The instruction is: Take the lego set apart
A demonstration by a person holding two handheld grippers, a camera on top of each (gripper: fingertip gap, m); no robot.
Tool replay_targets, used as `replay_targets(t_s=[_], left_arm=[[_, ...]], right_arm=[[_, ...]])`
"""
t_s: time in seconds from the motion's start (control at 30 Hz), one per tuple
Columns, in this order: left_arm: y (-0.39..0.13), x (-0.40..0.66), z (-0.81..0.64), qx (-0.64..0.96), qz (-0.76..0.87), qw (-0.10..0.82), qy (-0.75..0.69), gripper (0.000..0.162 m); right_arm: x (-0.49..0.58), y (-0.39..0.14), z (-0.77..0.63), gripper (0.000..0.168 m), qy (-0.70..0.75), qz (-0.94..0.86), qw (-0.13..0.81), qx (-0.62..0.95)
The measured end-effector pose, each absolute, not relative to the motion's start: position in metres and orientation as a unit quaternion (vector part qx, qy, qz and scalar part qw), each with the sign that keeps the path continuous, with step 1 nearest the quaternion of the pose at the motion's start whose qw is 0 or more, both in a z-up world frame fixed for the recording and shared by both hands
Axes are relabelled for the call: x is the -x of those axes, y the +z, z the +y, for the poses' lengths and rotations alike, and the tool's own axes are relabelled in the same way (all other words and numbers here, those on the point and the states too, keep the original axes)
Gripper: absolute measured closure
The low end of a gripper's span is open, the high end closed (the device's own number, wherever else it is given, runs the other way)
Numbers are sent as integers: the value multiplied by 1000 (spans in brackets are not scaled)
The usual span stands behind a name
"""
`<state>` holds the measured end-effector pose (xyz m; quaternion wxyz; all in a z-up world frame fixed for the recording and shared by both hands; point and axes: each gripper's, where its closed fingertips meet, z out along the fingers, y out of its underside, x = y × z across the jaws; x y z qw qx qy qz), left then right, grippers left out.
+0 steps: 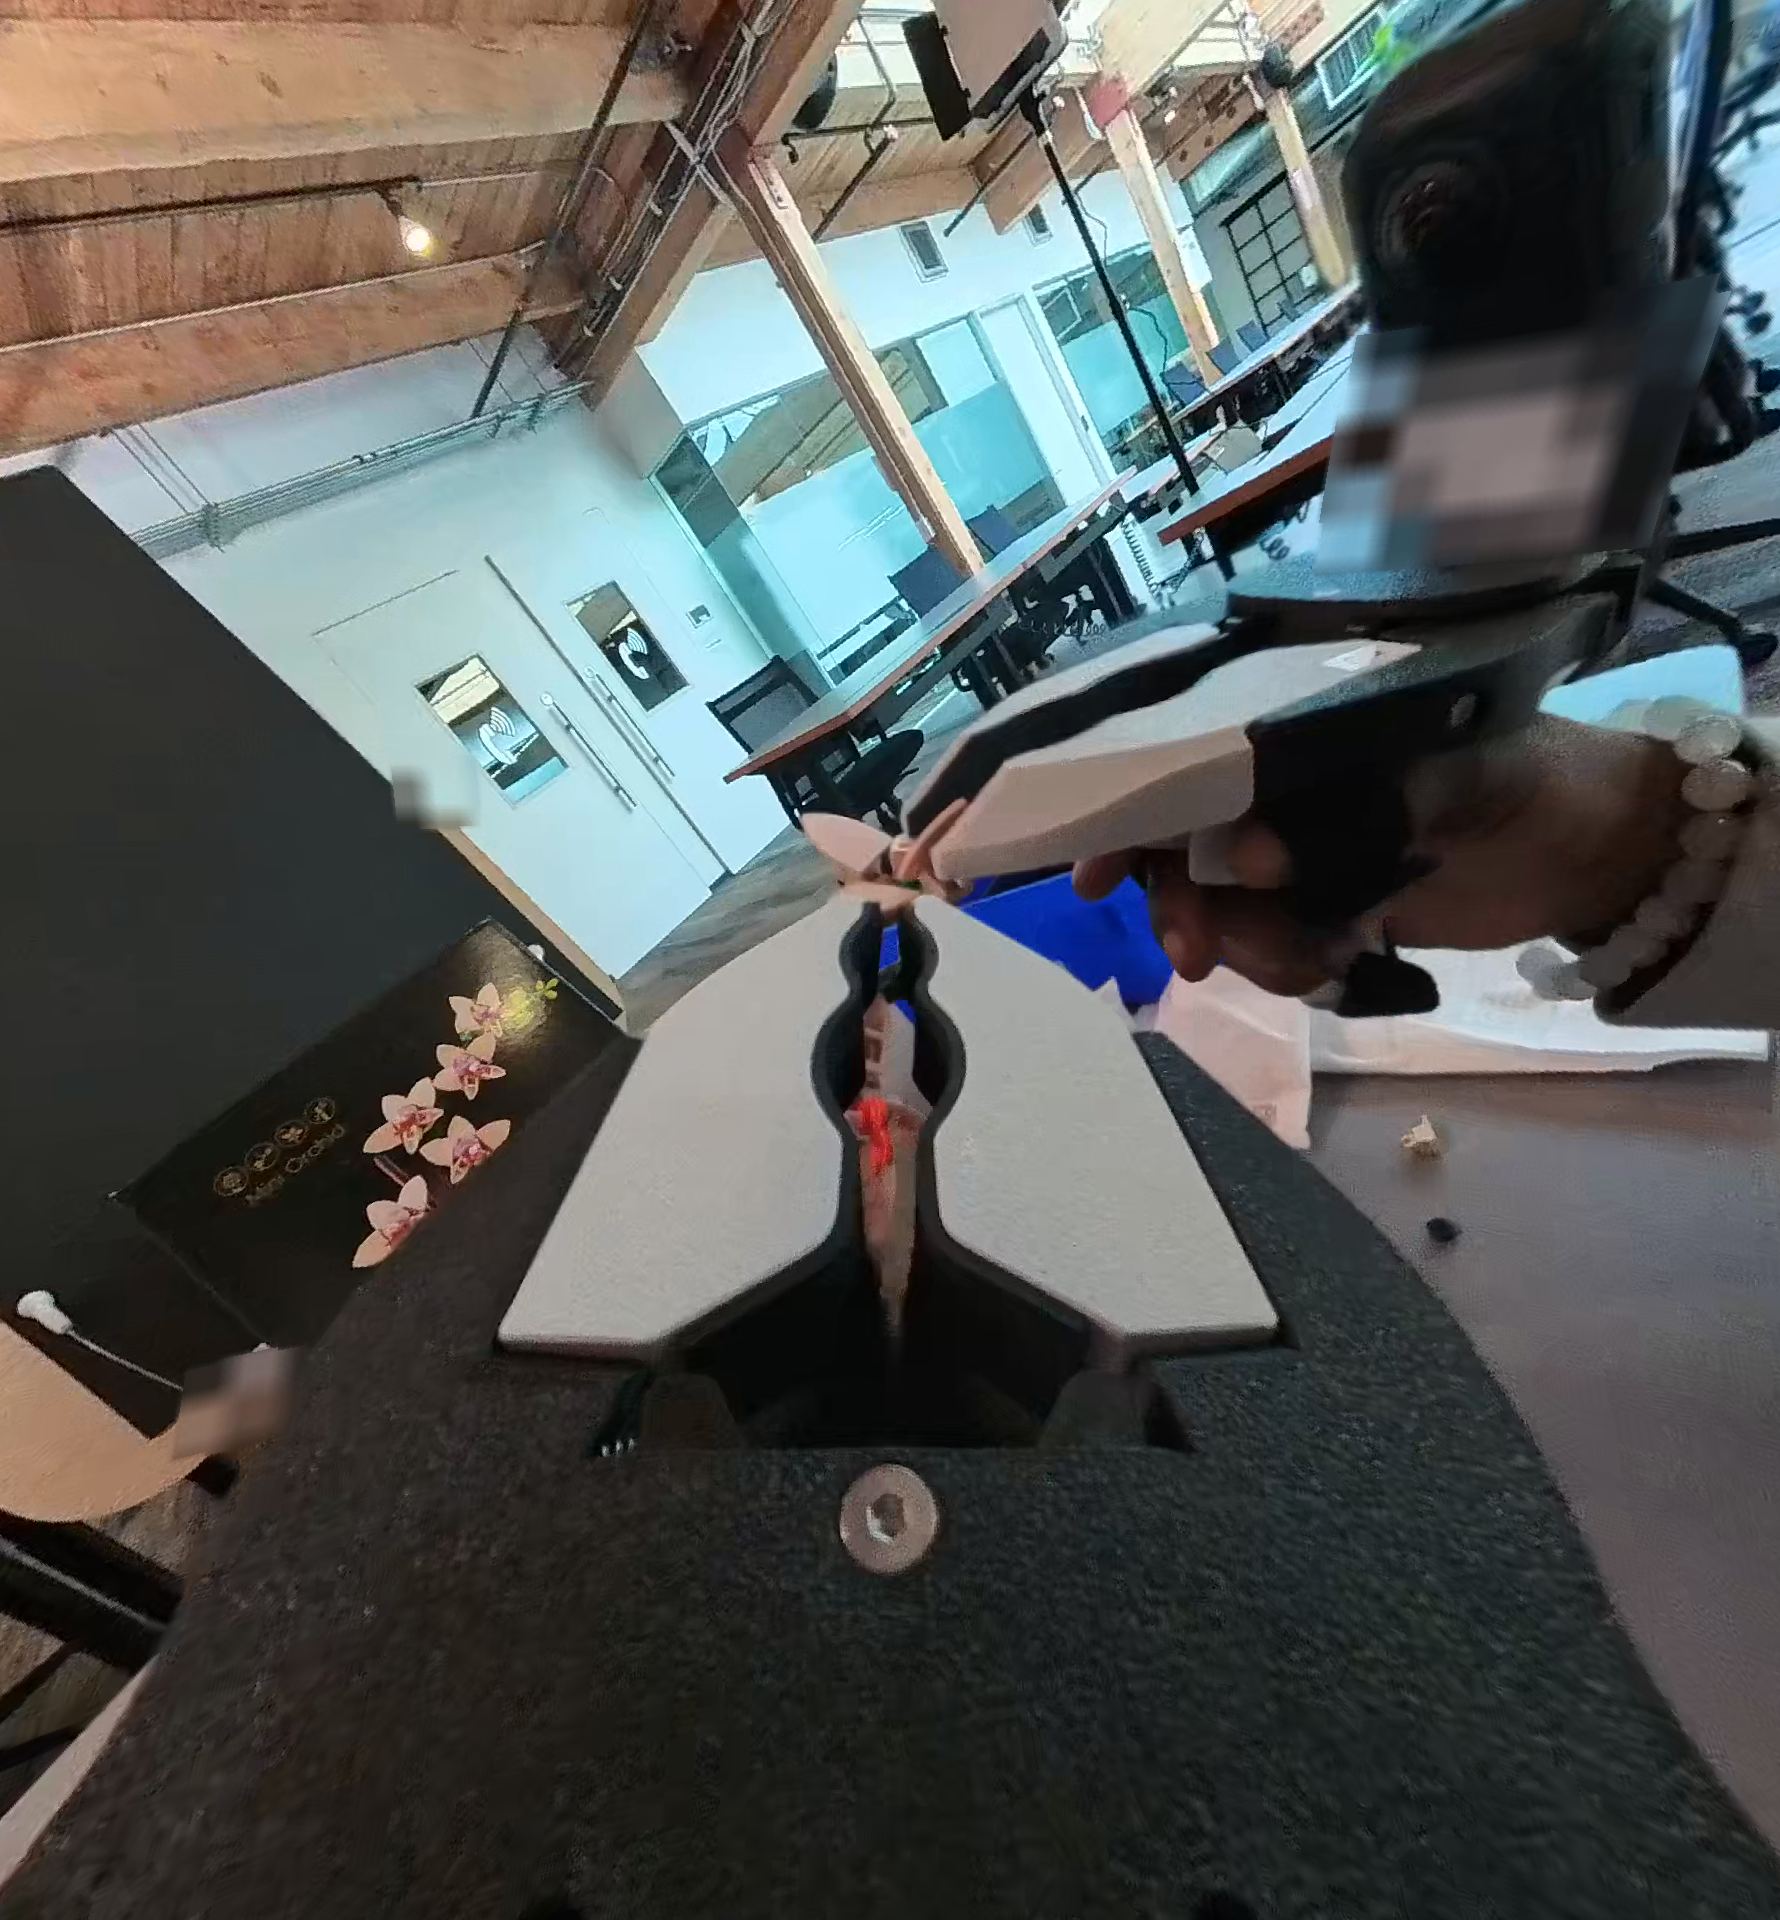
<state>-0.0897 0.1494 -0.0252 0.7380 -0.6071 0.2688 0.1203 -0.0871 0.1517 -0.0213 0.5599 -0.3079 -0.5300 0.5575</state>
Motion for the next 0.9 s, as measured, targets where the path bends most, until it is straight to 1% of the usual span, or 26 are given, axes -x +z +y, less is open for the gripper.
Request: replay_targets(t_s=[0.03, 0.1, 0.2, 0.3, 0.4, 0.53, 0.6, 0.7, 0.9], left_arm=[[-29, 93, 151, 618, 267, 728, 127, 159], [-35, 98, 154, 630, 263, 717, 139, 158], [-33, 93, 151, 615, 268, 732, 122, 155], [-34, 94, 152, 618, 274, 724, 139, 144], [-41, 93, 155, 619, 294, 708, 168, 134], [-40, 96, 163, 596, 338, 676, 271, 131], [-43, 100, 169, 590, 362, 645, 324, 133], [-39, 103, 176, 569, 372, 631, 373, 147], [-37, 100, 176, 559, 366, 651, 360, 148]], right_arm=[[87, -19, 152, 164, 581, -517, 546, 310], [87, -16, 152, 164, 622, -502, 513, 312], [88, -15, 153, 164, 650, -494, 483, 316], [88, -16, 150, 164, 666, -500, 459, 310], [87, -16, 153, 164, 651, -506, 477, 306], [87, -16, 149, 164, 633, -523, 485, 303], [87, -16, 147, 164, 630, -528, 483, 302], [87, -16, 146, 164, 625, -527, 490, 303], [83, -12, 153, 164, 596, -524, 526, 307]])
